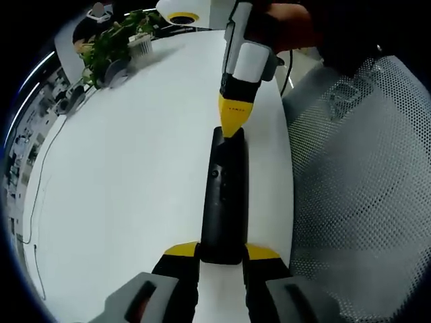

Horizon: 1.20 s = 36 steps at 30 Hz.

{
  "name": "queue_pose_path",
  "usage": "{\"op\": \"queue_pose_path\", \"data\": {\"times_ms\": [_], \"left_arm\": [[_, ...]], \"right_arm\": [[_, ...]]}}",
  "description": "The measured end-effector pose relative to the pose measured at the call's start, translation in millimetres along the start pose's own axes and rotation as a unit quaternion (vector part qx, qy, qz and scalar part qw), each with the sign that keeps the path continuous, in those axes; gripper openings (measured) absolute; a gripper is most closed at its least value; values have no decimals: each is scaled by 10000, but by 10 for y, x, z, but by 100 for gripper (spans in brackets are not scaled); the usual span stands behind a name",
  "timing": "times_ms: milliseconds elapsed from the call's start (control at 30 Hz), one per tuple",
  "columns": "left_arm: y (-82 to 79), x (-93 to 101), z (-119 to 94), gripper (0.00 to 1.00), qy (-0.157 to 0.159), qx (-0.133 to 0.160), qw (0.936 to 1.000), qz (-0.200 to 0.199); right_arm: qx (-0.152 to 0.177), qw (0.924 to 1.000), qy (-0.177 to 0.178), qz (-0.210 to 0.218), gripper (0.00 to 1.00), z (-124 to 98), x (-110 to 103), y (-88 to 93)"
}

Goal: Press the specified remote control buttons in sequence, fully releasing each button before pressing the next.

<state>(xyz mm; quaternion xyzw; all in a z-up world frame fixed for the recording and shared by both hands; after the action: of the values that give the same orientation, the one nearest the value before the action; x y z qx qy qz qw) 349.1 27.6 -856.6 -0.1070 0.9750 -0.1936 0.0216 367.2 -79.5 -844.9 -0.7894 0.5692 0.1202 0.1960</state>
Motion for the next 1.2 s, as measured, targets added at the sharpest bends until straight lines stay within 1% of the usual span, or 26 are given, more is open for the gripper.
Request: {"op": "queue_pose_path", "data": {"times_ms": [33, 67, 133, 233, 400, 467, 767, 867, 1067, 1200], "left_arm": [[0, -2, 1, 25, -2, 5, 10000, -10], [0, -3, 1, 25, -3, 5, 10000, -10], [-1, -1, 1, 25, -6, 4, 10000, -29], [-4, -4, 3, 25, -15, -2, 10000, -45], [-4, -6, 3, 25, -12, -11, 10000, -43], [-5, -7, 3, 25, -3, -20, 10000, -36], [-7, -3, 2, 25, -6, -78, 10000, -27], [-7, -2, 1, 25, -18, -61, 10000, -52], [-7, 0, -1, 25, -30, -27, 10000, -65], [-8, 1, -1, 25, -28, -22, 10000, -68]], "right_arm": [[-56, 10000, 42, -11, 0, 12, 10, 23], [6, 10000, 16, -11, 0, 9, 0, 7], [13, 10000, 38, -44, 0, 12, 1, 12], [7, 9997, 121, -205, 0, 12, -11, 16], [27, 9992, 219, -346, 0, 15, -8, 17], [24, 9985, 260, -479, 0, 18, -11, 14], [-31, 9975, 409, -579, 0, 17, -9, 10], [15, 9978, 370, -544, 0, 14, -2, 11], [-2, 9997, 174, -151, 0, 2, 6, 8], [-52, 9999, -42, -121, 0, 32, -80, 22]]}}
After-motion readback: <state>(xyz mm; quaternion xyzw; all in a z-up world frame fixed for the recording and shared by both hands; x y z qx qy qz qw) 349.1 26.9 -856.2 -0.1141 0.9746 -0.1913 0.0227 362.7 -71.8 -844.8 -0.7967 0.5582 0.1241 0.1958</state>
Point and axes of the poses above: the point that each gripper's makers call its tool centre point, and the gripper's own axes: z roughly forward along the fingers, x roughly to its right, y roughly out of its underside, the point moved 1 cm from there along -z, roughly backward along the fingers, and after that the axes turned 2 degrees about -x, right-handed, at the moved point
